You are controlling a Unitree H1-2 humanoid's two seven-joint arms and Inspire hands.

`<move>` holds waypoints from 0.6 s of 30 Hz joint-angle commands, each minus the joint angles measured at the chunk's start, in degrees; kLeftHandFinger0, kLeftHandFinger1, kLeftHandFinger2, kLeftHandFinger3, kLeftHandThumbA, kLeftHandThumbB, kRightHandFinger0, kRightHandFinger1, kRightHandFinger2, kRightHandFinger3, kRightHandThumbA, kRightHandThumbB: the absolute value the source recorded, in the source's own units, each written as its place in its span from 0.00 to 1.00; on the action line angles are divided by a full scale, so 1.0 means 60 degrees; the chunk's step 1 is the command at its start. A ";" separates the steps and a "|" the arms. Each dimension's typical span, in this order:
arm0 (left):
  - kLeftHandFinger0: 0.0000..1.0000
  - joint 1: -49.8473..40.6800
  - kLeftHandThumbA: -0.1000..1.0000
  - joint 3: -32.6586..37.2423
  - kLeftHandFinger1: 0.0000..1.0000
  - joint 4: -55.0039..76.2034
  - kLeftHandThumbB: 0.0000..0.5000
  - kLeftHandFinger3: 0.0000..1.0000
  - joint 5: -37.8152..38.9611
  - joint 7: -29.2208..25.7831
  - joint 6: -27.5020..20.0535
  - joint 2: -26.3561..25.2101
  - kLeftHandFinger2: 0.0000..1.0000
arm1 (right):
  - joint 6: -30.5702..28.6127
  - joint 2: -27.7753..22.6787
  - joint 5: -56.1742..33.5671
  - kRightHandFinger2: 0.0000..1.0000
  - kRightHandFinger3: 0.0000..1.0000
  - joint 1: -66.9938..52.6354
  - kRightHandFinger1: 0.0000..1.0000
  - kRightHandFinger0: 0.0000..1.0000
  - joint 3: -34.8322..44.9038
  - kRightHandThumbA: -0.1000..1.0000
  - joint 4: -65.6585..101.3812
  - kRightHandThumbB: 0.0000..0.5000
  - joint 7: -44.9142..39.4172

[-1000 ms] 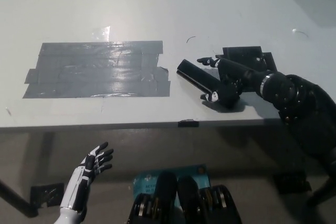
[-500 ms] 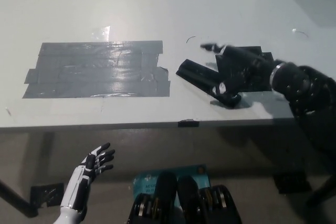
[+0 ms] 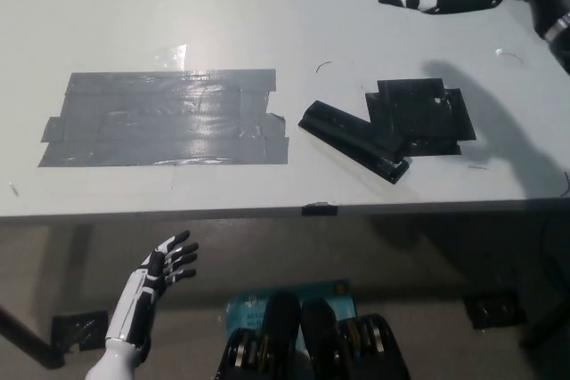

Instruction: A person hands a stapler to the robot and the robot grabs it with its right hand and places it on the desk infront of it

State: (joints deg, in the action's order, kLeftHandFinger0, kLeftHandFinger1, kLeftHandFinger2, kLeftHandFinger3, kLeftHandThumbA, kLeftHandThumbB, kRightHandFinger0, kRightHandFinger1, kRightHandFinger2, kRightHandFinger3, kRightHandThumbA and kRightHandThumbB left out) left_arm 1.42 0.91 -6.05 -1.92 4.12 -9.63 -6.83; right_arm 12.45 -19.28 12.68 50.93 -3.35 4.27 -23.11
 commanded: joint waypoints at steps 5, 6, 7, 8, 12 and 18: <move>0.89 0.0185 1.00 0.0101 0.92 0.0261 0.93 0.93 -0.0012 0.0160 0.0037 -0.0075 0.92 | 0.1041 0.0694 -0.1517 1.00 1.00 -0.3355 1.00 1.00 0.0992 0.99 0.5579 0.92 0.0616; 0.91 0.0175 1.00 0.0094 0.94 0.0265 0.93 0.94 -0.0021 0.0153 0.0035 -0.0079 0.93 | 0.0924 0.0848 -0.1568 1.00 1.00 -0.3738 1.00 1.00 0.0956 0.99 0.5659 0.88 0.0673; 0.95 0.0117 1.00 0.0104 0.98 0.0288 0.94 0.97 -0.0029 0.0150 0.0038 -0.0067 0.95 | 0.0871 0.1012 -0.1634 1.00 1.00 -0.4178 1.00 1.00 0.0909 1.00 0.5728 0.83 0.0726; 0.99 0.0062 1.00 0.0125 1.00 0.0239 0.92 1.00 -0.0021 0.0156 -0.0079 -0.0046 0.98 | 0.0787 0.1395 -0.1950 1.00 1.00 -0.5086 1.00 1.00 0.0840 1.00 0.5785 0.78 0.0825; 1.00 -0.0100 1.00 0.0167 1.00 0.0183 0.95 1.00 0.0037 0.0202 -0.0269 -0.0026 1.00 | -0.0164 0.2323 -0.2518 1.00 1.00 -0.7298 1.00 1.00 0.0479 1.00 0.5022 0.57 0.0899; 1.00 -0.0333 1.00 0.0149 1.00 0.0086 0.99 1.00 0.0330 0.0271 -0.0457 0.0018 1.00 | -0.1684 0.2992 -0.2161 1.00 1.00 -0.8935 1.00 1.00 0.0190 1.00 0.2951 0.47 0.0946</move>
State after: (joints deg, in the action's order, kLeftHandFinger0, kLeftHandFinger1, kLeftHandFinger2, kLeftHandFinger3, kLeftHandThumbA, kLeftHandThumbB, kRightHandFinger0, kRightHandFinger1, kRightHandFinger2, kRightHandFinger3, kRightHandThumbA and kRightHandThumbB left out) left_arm 0.72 1.48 -6.44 -1.83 4.16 -9.33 -6.65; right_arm 12.78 -5.21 4.42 4.70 -1.50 28.61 -21.04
